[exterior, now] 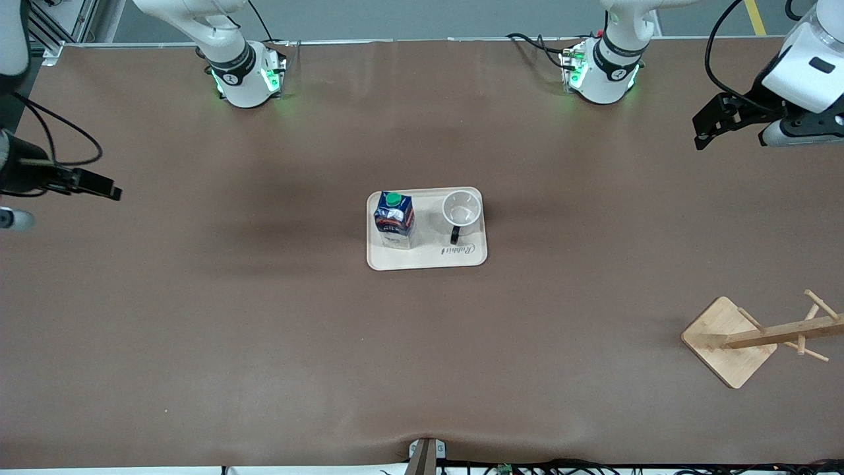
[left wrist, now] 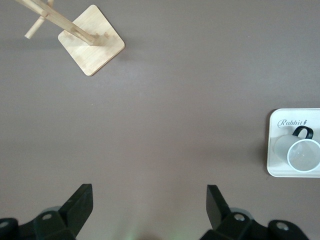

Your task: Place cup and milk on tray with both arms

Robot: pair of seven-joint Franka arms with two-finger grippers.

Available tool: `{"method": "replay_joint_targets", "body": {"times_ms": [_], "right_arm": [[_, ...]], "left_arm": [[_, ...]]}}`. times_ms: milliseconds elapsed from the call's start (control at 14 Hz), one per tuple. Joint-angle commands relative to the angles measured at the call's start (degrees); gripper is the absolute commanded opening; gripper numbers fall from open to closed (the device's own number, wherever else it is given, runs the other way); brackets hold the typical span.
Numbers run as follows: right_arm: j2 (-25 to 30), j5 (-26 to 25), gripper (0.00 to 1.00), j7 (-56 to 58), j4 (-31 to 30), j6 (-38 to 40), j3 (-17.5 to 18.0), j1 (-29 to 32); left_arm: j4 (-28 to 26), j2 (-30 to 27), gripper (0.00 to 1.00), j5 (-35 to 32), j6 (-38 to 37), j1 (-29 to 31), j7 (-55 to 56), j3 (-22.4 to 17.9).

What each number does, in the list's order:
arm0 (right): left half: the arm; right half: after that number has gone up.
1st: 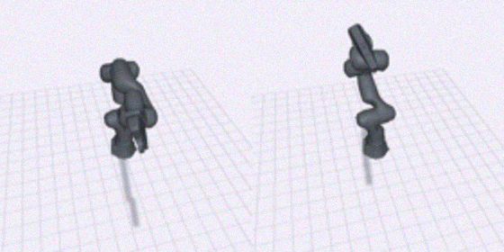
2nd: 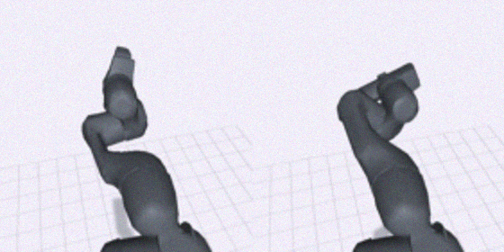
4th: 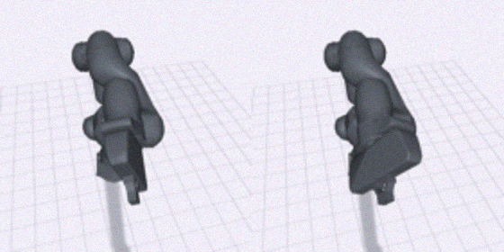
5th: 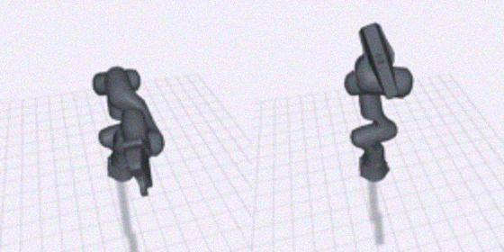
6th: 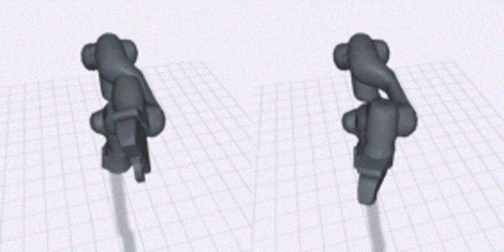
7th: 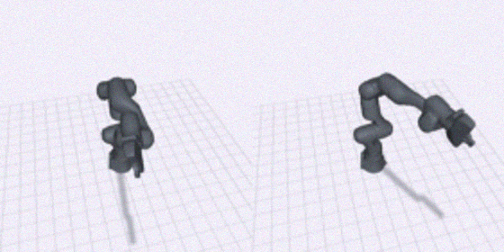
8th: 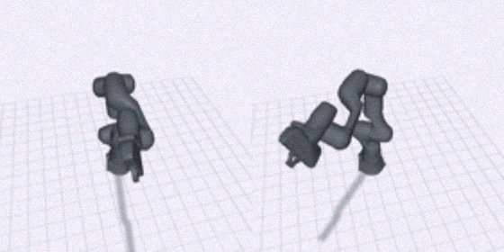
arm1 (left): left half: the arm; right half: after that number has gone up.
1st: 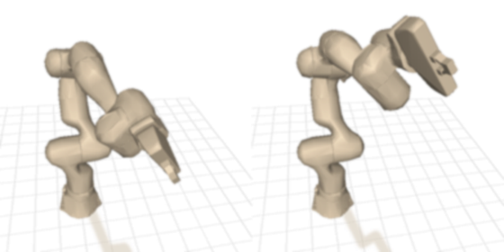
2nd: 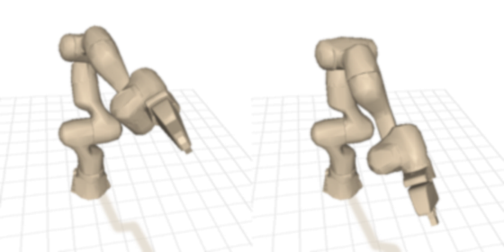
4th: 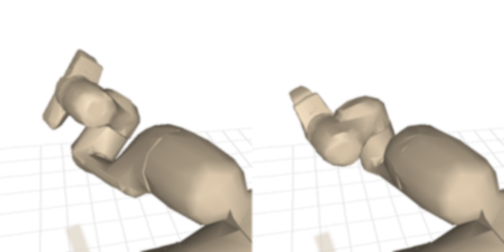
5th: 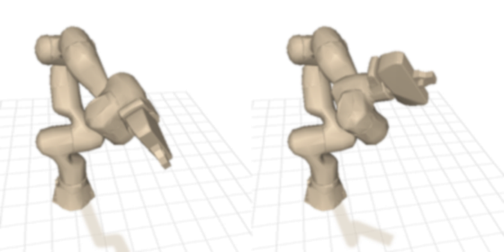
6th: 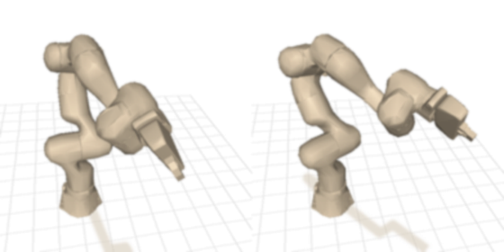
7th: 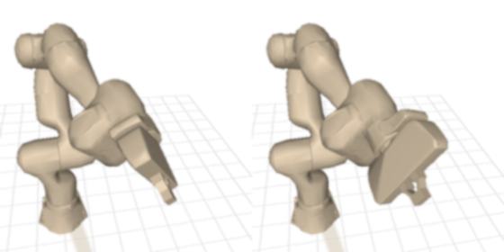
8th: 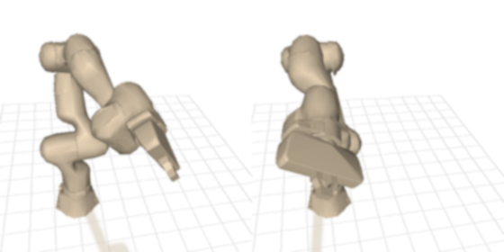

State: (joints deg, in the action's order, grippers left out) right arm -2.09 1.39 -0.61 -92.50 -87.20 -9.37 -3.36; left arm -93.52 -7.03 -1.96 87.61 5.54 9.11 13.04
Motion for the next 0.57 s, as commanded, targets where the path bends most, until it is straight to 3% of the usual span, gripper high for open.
{"method": "replay_joint_targets", "body": {"times_ms": [0, 143, 500], "right_arm": [[2.27, -2.71, 1.0, 0.97, 2.29, 3.06, 0.93, 1.77], [1.83, -3.32, 1.0, 1.32, 5.57, 6.07, 1.19, 2.49], [1.05, -4.38, 1.0, 1.4, 5.31, 6.25, 1.72, -0.93]], "left_arm": [[1.24, 1.13, 1.0, 0.64, -0.42, 0.44, -0.5, -0.38], [1.24, 1.22, 1.0, 0.38, -0.77, 0.26, -0.5, -0.3], [1.32, 1.31, 1.0, 0.99, -0.78, 0.0, 0.12, -0.3]]}}
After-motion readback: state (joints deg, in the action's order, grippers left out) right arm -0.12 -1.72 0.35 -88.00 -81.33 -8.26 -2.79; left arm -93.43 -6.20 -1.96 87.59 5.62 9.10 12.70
